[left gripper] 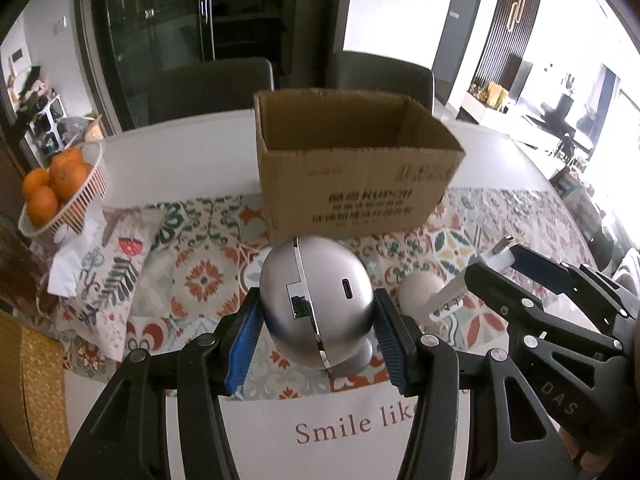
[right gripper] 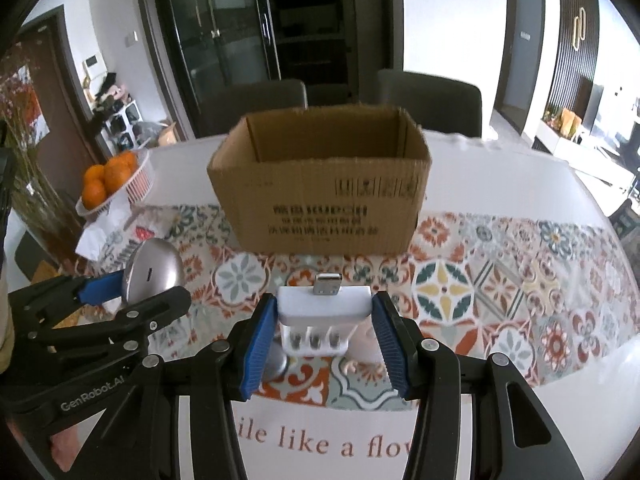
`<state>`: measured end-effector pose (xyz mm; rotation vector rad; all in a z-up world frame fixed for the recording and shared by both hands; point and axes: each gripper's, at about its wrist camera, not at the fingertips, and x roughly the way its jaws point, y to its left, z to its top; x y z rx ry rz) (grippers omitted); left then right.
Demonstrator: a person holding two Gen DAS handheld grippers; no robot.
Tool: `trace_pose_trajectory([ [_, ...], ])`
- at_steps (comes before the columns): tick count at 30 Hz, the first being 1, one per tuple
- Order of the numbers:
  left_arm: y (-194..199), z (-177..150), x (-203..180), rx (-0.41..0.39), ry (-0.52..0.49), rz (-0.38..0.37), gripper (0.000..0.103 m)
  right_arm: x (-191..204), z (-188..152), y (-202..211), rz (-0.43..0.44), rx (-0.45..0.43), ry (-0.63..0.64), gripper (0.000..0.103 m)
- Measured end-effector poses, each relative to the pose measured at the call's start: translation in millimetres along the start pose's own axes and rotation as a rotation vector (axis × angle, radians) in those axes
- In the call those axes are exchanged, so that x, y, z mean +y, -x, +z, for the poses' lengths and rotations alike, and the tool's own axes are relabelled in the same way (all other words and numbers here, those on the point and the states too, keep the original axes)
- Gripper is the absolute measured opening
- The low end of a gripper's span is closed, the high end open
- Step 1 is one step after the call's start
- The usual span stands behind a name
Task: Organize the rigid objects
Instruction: 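Lift the speaker and USB charger and carry both over the box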
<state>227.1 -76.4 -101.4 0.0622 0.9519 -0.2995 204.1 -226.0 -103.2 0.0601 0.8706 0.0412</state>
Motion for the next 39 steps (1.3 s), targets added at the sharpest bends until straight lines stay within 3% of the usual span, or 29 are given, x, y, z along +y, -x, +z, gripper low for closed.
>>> trace_pose_trajectory([
  [20,29.6,69.2,-2.2,-0.14,-0.013,0.023,0.054,-2.3,64.8,26.7,0.001,-0.161,0.014,0.05],
  [34,20.7,121.4,-3.9,-0.188,-0.021,0.035,0.054,-11.5,113.8,14.9,0.004,-0.187,0.017,0.05],
  [39,9.4,135.7,-3.9,-0.168,-0.013,0.03,0.054,-14.6,129.1,8.0,-0.007,-0.189,0.028,0.05],
])
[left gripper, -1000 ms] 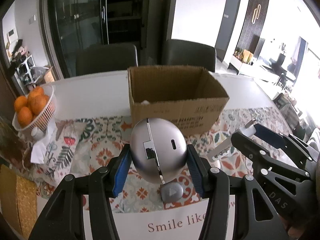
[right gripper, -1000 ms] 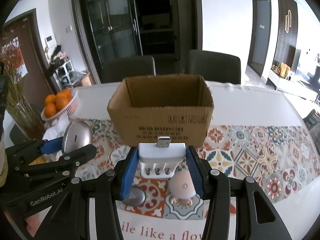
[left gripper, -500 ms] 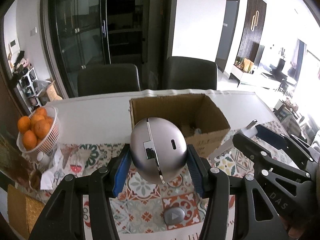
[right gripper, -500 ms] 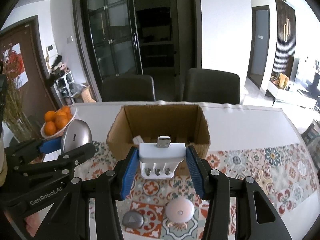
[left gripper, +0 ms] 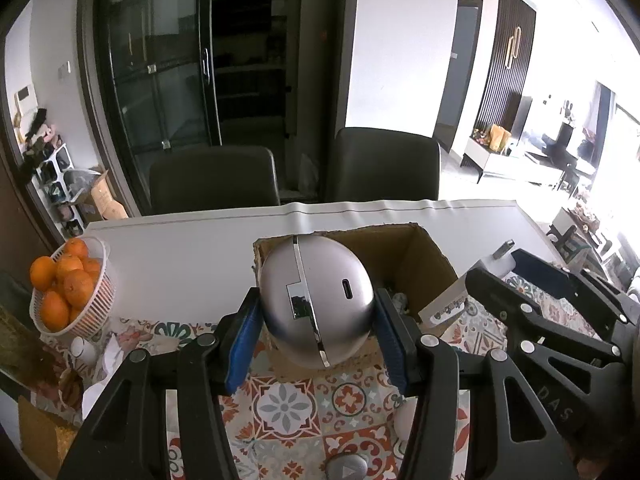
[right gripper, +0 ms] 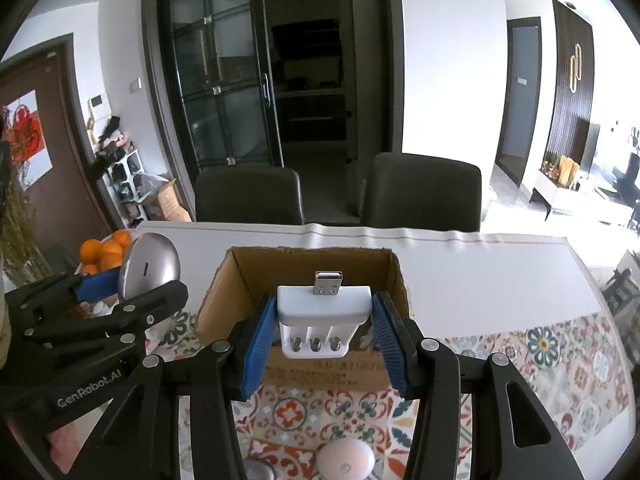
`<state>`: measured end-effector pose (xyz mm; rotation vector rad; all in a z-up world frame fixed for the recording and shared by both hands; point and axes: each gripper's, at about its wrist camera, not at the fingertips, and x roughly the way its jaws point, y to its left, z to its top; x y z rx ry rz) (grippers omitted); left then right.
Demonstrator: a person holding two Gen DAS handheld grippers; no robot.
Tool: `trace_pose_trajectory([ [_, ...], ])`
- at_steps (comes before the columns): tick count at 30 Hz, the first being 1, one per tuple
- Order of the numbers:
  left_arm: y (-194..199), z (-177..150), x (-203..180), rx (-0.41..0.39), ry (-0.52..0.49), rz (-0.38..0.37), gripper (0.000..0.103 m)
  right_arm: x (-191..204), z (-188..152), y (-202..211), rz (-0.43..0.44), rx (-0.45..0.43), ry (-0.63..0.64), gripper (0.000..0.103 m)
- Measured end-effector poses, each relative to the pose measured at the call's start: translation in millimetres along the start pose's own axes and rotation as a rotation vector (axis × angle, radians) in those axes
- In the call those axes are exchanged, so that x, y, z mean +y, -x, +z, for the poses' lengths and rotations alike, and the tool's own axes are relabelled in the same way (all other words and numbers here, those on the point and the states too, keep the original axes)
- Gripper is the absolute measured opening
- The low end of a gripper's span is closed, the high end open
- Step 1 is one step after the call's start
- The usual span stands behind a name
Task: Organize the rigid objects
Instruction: 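Lift the speaker and USB charger and carry both over the box, then lower both held items into the box and open both tools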
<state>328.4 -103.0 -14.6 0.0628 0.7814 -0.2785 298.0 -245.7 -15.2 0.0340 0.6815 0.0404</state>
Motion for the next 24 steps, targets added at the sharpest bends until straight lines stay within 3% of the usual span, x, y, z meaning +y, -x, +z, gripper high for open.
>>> trace_pose_trajectory([
  [14,-60.0,23.4,-1.9,0.119,0.012,-0.026,0.054,-16.8,28.0,-53.8,0.008,0.093,0.011,0.05],
  [24,-107.4,22.9,-2.2,0.234,-0.002,0.0,0.054,-30.1,19.3,-106.8,0.008,0.239,-0.024,0.05],
])
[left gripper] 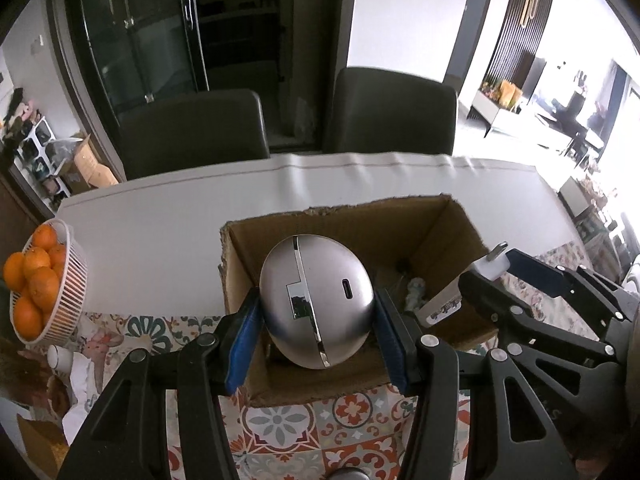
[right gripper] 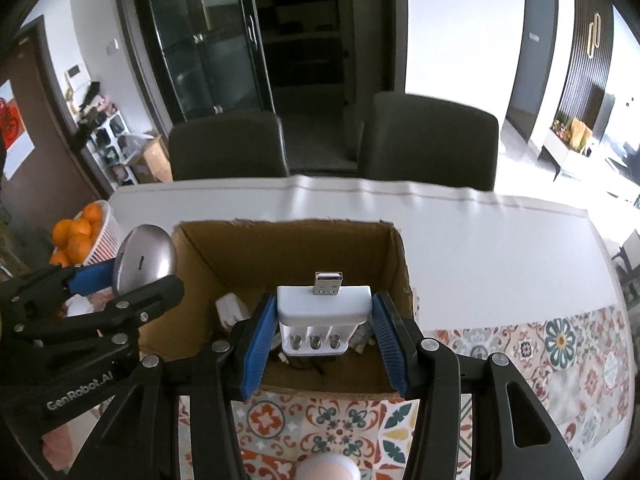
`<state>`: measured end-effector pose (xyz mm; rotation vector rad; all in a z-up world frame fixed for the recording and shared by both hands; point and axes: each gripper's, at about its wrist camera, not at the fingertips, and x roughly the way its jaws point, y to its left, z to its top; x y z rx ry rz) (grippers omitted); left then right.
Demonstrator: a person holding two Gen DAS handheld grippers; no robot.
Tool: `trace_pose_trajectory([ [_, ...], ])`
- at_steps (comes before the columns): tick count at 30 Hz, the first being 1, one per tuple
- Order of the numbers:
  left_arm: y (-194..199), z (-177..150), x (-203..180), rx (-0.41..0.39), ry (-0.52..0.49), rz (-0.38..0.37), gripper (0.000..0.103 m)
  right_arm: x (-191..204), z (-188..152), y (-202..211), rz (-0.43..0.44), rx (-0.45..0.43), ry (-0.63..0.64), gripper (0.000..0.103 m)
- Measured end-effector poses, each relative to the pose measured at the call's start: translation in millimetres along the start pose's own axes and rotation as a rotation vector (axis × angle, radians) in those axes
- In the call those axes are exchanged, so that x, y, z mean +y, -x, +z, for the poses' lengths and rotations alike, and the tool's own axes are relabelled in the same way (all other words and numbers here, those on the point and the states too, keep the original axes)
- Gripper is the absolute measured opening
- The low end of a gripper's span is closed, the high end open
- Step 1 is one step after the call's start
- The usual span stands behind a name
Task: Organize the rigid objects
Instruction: 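Lower both held items into the box and open both tools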
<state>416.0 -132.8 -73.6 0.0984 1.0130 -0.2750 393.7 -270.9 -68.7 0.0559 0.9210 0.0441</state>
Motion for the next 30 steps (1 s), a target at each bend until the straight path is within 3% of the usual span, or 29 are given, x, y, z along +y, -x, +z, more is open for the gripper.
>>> trace_pose_trajectory([
  [5,-9.7,-3.0,-0.4,0.025,0.008,0.008,0.054,-2.7,-3.5,-11.6,-0.001,0.027,0.002,0.05],
  [8,-10.3,-3.4,-0.5,0.034,0.01,0.033,0.066,-5.5,-5.3,-14.9,-0.001,0.036,-0.008,0.059],
  [13,-4.9,-10.4,1.8,0.013,0.01,0.09,0.074,-11.7,-10.0,-18.4,-0.039,0.061,-0.038,0.059],
  [18,9.4,-20.7,5.1,-0.015,0.023,0.117,0.084,-11.8,-16.4,-8.4,-0.077,0.04,-0.036,0.062],
  [20,17.6,-25.5,6.5,-0.034,0.02,0.133,0.087,-10.7,-19.2,-2.0,-0.088,0.029,-0.036,0.069],
  [23,32.0,-32.1,6.2,-0.062,0.021,0.157,0.093,-6.7,-23.6,9.3,-0.095,-0.001,-0.026,0.071],
  [30,58.4,-50.7,5.1,-0.104,0.008,0.193,0.098,-0.8,-38.8,35.1,-0.11,-0.056,-0.025,0.081],
])
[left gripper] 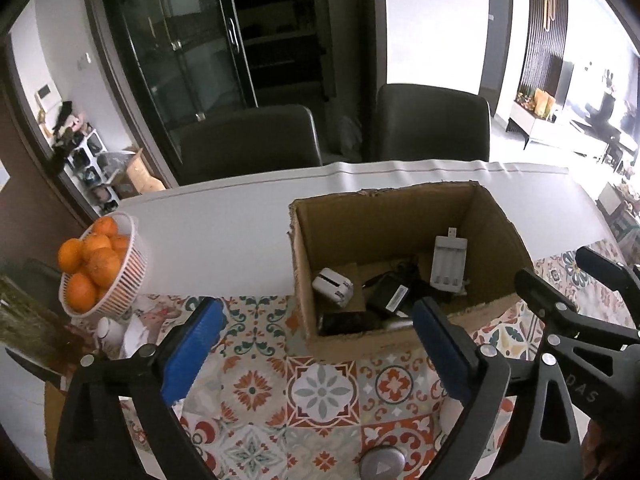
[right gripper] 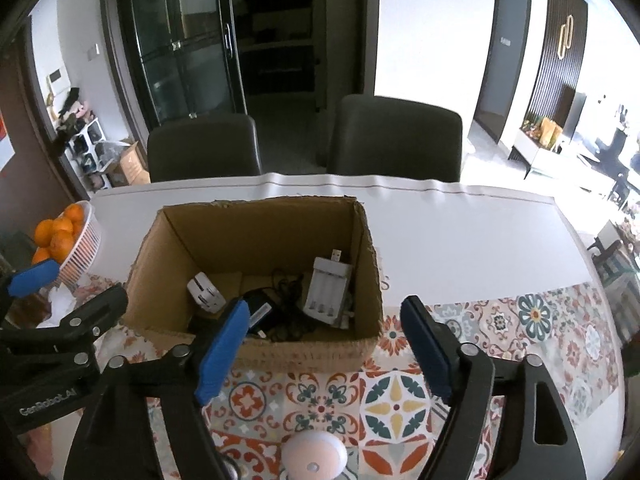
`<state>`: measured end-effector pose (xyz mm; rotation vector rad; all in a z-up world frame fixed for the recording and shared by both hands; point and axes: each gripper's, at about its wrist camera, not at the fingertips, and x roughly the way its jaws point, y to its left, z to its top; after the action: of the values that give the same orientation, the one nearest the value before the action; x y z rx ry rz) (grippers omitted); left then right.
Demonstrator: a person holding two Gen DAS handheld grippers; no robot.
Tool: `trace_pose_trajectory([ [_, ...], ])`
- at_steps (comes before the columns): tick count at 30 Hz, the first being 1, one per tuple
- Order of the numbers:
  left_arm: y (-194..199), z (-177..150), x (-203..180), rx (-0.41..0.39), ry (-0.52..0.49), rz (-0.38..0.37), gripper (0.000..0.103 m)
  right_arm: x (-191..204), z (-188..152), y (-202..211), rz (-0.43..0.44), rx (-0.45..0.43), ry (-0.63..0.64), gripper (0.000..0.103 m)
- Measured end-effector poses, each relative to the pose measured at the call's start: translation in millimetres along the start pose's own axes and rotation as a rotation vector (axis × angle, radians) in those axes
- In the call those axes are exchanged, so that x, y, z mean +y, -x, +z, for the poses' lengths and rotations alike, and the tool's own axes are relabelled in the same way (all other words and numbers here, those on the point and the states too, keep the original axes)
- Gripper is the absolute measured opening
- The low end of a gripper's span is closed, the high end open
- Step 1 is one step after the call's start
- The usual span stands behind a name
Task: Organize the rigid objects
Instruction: 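Lower both held items into the box and open both tools, then withdraw both tools toward the grey puck and pink lamp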
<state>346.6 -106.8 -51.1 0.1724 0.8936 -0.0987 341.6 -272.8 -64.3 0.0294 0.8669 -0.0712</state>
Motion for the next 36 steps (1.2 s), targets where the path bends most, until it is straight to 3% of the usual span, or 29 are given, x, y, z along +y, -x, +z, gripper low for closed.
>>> trace_pose_trajectory([
  [25,38.5,-68.6,-4.7,-0.004,-0.027,0.002,0.1,-2.8,-64.1,47.6,-0.028,-0.036,0.004,0.082],
  [36,17.7,-104.5,-14.2,0.088,-0.028,-0.076,0.099,-9.3,-102.9,34.3,-0.02,0.034,0.0,0.082],
])
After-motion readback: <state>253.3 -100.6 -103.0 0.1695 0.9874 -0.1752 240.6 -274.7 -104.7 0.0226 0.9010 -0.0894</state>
